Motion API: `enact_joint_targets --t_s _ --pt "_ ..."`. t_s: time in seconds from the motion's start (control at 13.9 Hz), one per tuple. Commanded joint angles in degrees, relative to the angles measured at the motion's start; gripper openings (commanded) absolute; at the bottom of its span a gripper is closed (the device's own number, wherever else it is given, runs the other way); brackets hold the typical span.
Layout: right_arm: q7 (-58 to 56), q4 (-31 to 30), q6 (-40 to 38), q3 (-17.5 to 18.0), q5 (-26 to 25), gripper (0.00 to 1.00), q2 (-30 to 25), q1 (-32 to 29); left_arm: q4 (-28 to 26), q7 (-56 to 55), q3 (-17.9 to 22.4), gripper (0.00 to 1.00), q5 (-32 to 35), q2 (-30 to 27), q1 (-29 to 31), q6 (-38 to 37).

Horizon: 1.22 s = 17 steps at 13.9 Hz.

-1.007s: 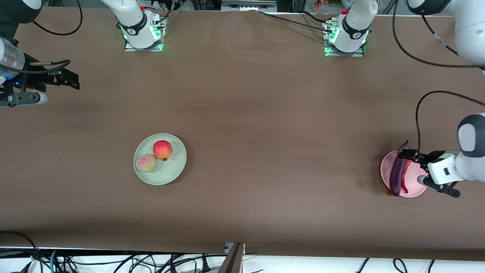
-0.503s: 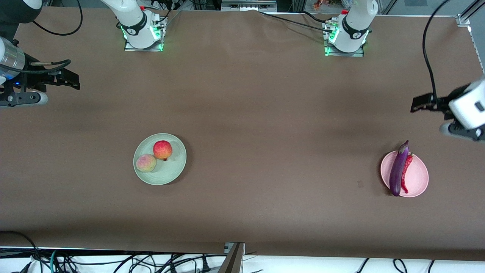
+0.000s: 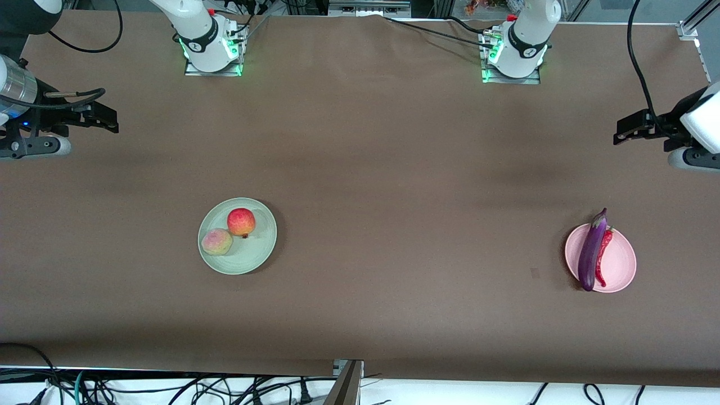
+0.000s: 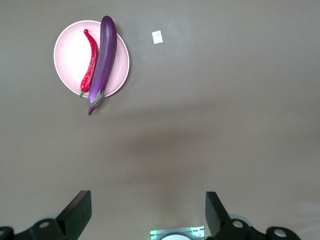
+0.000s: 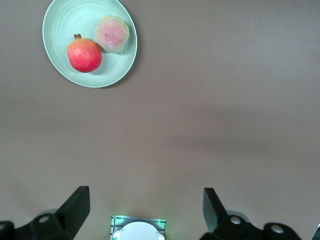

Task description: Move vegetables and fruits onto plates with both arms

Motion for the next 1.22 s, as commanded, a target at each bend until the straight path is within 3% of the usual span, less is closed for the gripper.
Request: enact_joint_targets --t_s 0.0,0.07,0.29,0.43,1.15 --pt "0.9 1.2 -0.3 0.5 0.9 1.0 0.4 -0.5 -5.0 -2.2 -0.3 1.0 -1.1 -3.8 -0.5 3.7" --pt "0.9 1.2 -0.4 0.5 0.9 1.0 0.4 -0.5 -5.3 -4.5 0.5 1.0 -1.1 -4.1 -3.6 3.8" --pt "1.0 1.2 -0.3 0.5 0.9 1.0 0.4 -0.5 -7.6 -9.5 9.2 1.0 -1.0 -6.1 -15.0 4.0" --pt "1.0 1.2 -0.3 0.5 0.9 1.0 0.4 -0.5 -11.8 -9.4 12.7 1.0 -1.0 -8.2 -17.3 6.9" --pt "1.0 1.2 -0.3 0.5 0.9 1.0 0.4 -0.5 -10.7 -8.9 13.2 1.0 -2.2 -8.3 -15.5 6.3"
